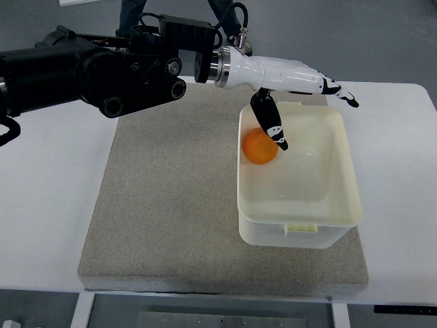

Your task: Put orange in box with left hand

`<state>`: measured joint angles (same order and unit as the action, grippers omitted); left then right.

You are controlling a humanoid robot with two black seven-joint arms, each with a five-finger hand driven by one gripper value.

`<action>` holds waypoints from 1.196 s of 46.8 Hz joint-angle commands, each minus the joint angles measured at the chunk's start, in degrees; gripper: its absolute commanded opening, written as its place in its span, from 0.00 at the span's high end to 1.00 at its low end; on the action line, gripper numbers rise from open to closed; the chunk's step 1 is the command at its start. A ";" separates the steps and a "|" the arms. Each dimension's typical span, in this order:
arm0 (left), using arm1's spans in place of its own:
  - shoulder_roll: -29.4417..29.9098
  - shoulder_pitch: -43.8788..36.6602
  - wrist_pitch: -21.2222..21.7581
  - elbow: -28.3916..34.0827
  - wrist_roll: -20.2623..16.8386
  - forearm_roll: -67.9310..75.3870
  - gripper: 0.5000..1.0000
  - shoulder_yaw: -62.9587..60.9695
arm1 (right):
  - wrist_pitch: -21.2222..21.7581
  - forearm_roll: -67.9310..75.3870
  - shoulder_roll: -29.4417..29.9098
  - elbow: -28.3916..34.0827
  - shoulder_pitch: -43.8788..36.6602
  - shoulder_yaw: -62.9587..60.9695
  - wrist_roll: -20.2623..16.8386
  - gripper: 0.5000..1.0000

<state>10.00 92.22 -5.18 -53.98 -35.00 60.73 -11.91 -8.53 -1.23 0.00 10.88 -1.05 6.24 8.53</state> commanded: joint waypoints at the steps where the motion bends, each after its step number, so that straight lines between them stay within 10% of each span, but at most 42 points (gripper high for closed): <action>1: 0.02 -0.28 -0.01 0.36 0.00 0.00 0.02 -0.05 | 0.01 0.00 0.00 0.02 0.00 0.00 0.00 0.14; 56: 1.16 -12.76 1.05 37.36 0.00 -9.93 0.02 -0.05 | 0.01 0.00 0.00 0.02 0.00 0.00 0.00 0.14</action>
<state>11.18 80.35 -4.26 -17.62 -35.00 51.04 -12.03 -8.53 -1.23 0.00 10.89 -1.06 6.24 8.52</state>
